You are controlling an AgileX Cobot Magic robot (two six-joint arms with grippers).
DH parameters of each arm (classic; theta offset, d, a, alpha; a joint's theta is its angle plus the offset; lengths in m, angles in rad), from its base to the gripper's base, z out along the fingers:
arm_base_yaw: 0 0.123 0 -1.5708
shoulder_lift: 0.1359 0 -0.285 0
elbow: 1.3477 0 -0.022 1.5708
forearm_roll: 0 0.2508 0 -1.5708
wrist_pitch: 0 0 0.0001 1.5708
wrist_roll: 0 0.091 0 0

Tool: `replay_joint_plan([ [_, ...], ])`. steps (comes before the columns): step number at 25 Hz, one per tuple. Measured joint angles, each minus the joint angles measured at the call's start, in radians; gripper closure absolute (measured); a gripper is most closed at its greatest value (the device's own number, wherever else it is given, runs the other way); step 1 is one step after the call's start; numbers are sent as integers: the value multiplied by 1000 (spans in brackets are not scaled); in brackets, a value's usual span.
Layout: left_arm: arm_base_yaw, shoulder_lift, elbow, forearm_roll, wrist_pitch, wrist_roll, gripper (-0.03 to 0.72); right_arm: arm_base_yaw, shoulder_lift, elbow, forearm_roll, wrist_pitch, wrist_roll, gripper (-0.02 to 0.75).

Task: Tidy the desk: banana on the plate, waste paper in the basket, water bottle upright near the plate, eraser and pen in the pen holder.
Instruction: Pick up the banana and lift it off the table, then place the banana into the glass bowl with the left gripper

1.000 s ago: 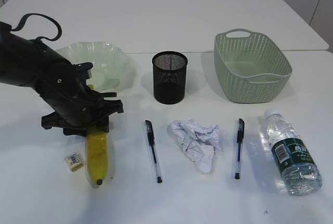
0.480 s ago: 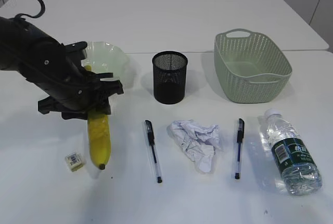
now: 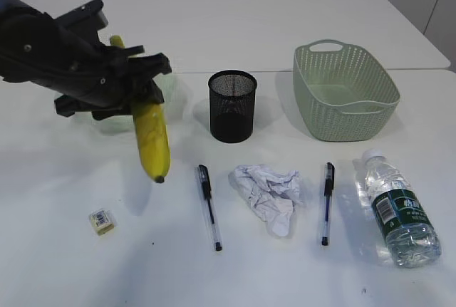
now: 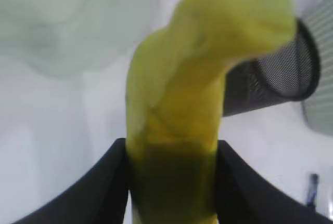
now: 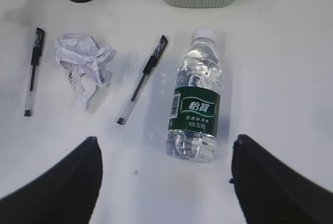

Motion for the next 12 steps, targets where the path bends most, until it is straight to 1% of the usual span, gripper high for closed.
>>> replay_joint_plan([
  [3,34,-14,0,-52,-76,-6,370,0,0,0,0,0,-2,162],
  [9,168,-14,0,-175,-176,-8,370,0,0,0,0,0,-2,162],
  [12,220,-14,0,-212,-238,-8,370,0,0,0,6,0,-2,162],
])
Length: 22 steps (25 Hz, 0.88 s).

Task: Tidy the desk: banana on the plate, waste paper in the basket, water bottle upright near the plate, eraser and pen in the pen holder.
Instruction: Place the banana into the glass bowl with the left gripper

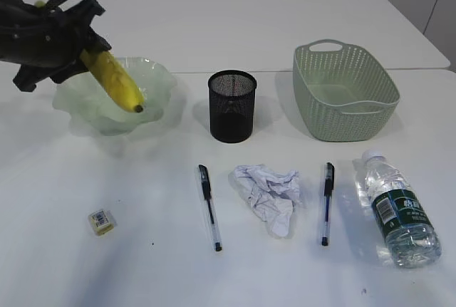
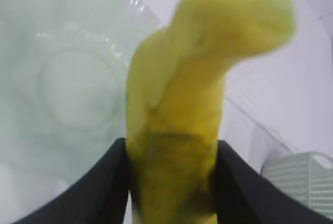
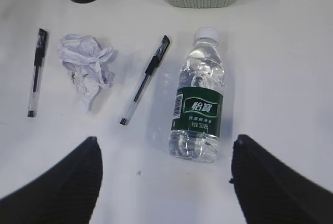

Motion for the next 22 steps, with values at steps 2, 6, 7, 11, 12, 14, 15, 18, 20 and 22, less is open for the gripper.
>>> replay_joint_plan([
  [2,20,9,-2,-6,-48,-1,372,0,0,0,5,0,0,162],
  [6,31,83,-82,-10,-54,-2,374,0,0,0,9,0,0,162],
  [7,31,108,-122,-10,-54,-2,374,0,0,0,9,0,0,162],
  [11,31,201,-256,-18,-53,-2,375,0,0,0,9,0,0,162],
  [12,32,226,-284,-30,-47,-2,375,0,0,0,9,0,0,162],
  [14,38,271,-343,-53,-37,-2,375,0,0,0,9,0,0,162],
  [15,42,294,-362,-64,-37,-2,375,0,0,0,9,0,0,162],
  [18,49,349,-409,-109,-29,-4,375,0,0,0,9,4,0,162],
  [20,63,382,-424,-148,-23,-4,375,0,0,0,9,9,0,162],
  [22,81,402,-429,-172,-23,-4,375,0,0,0,9,9,0,162],
])
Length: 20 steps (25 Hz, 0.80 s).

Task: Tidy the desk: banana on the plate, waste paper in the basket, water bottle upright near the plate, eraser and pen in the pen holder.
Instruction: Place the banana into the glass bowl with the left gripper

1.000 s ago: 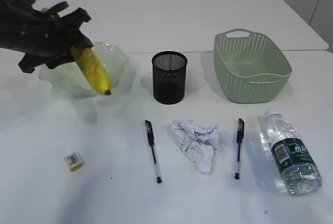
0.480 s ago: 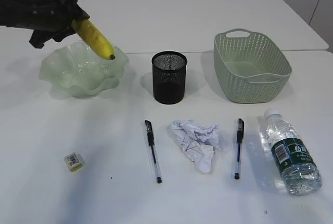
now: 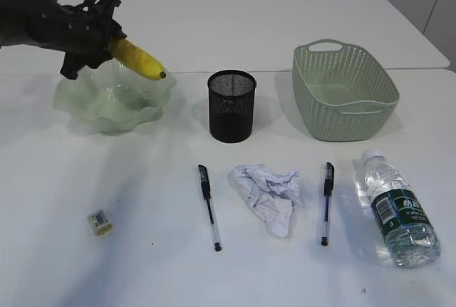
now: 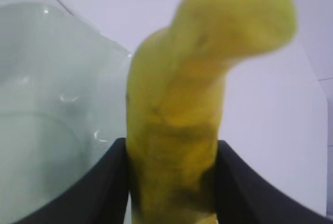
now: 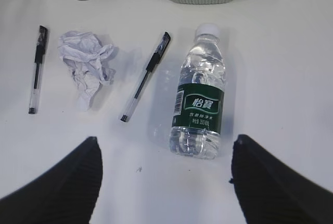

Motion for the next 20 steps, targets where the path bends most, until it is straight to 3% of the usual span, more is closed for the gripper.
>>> replay_joint_plan([
  [7,50,48,-2,-15,4,0,375,0,0,0,0,-8,0,164],
  [20,50,101,-3,-29,2,0,374,0,0,0,-2,-22,0,168],
])
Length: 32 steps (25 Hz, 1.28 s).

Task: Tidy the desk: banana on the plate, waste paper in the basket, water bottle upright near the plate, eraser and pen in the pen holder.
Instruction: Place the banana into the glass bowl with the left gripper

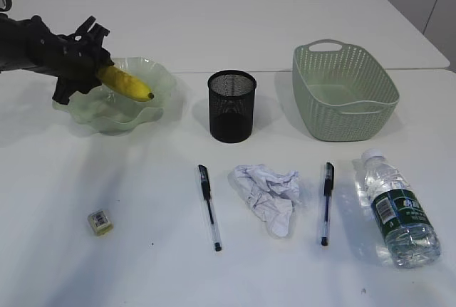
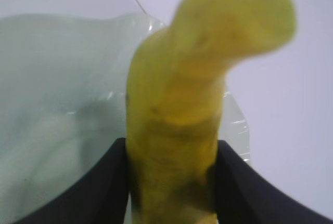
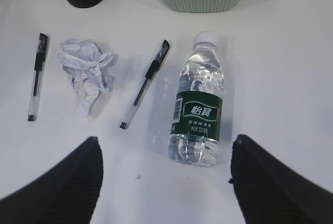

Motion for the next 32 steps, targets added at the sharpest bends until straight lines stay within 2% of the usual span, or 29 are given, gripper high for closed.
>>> replay_joint_plan([
  [14,0,0,-2,-12,8,0,356,0,0,0,0,0,0,169],
  [22,0,0,-2,-13,25,0,291,0,0,0,0,0,0,170],
  [32,0,-12,-2,-9,27,0,285,0,0,0,0,0,0,170],
])
